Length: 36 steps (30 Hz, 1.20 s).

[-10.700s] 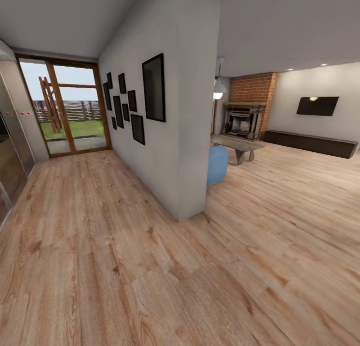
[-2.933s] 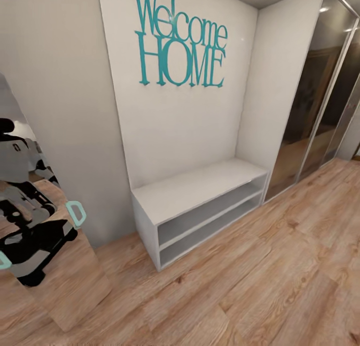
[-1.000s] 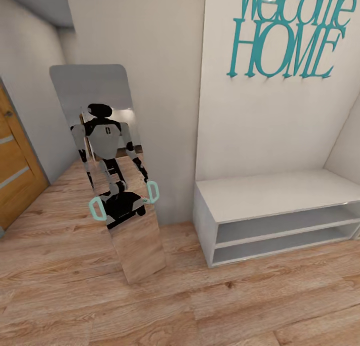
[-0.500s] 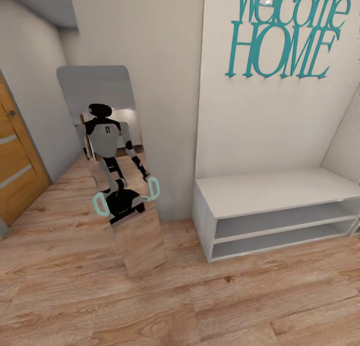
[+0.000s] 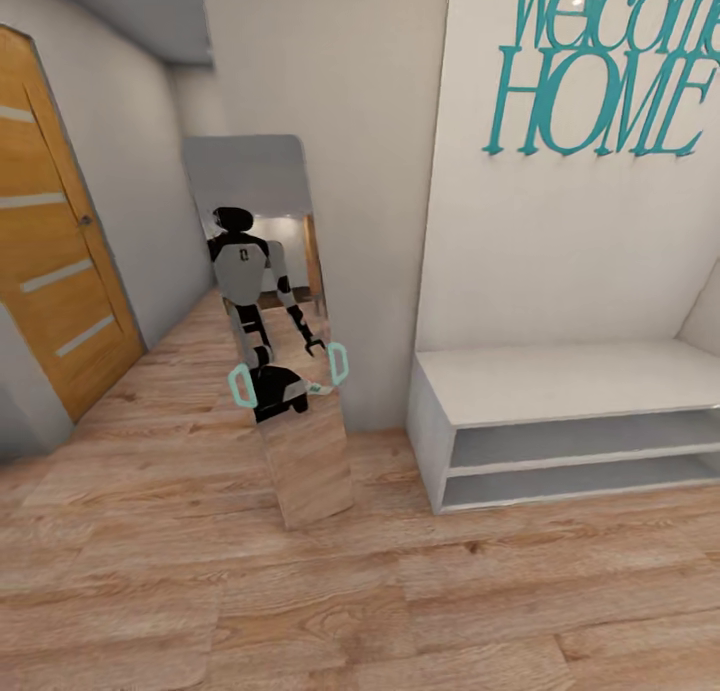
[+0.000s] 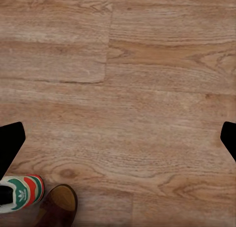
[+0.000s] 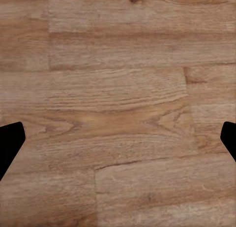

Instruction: Pick up the two gym shoes and the two sandals from the corridor floor and place them onto the hallstand (shoe rack) in the corridor, making sure they are on the rack and not on the floor. Arrange them so the two gym shoes are next to each other and the two sandals are next to each other.

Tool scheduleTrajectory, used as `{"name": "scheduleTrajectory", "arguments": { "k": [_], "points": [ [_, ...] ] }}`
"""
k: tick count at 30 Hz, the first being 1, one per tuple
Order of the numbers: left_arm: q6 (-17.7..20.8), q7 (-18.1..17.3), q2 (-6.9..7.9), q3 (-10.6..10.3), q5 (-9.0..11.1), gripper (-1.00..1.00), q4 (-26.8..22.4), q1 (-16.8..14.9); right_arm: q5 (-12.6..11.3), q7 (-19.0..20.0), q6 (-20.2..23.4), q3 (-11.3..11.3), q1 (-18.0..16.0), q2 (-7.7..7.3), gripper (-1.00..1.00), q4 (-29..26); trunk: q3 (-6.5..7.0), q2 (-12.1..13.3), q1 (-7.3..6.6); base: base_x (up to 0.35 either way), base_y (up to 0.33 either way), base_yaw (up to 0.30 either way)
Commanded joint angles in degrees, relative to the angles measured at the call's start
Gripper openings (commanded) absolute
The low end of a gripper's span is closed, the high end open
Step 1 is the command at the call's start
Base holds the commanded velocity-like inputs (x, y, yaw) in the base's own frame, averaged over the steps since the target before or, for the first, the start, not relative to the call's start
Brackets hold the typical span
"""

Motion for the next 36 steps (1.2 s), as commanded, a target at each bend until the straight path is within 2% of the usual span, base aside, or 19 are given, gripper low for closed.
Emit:
{"name": "scheduleTrajectory", "arguments": {
  "k": [1,13,29,36],
  "points": [
    [-0.18,0.05,0.0,-0.05,0.33,1.0,0.06,-0.04,0.02,-0.02,-0.17,-0.01,-0.02,-0.01,1.0,0.02,-0.05,-0.03,-0.01,-0.014,0.0,0.103],
    [-0.18,0.05,0.0,-0.05,0.33,1.0,0.06,-0.04,0.02,-0.03,-0.17,-0.04,-0.02,0.02,1.0,0.02,-0.05,-0.03,-0.01,-0.027,0.007,0.027],
    [-0.18,0.05,0.0,-0.05,0.33,1.0,0.06,-0.04,0.02,-0.02,-0.17,0.01,-0.02,0.0,1.0,0.02,-0.05,-0.03,-0.01,-0.26,0.121,0.001],
    [-0.15,0.05,0.01,-0.05,0.33,1.0,0.06,-0.04,0.02,-0.02,-0.17,0.01,-0.02,0.01,1.0,0.02,-0.05,-0.03,-0.01,-0.1,0.07,0.0]
  ]
}}
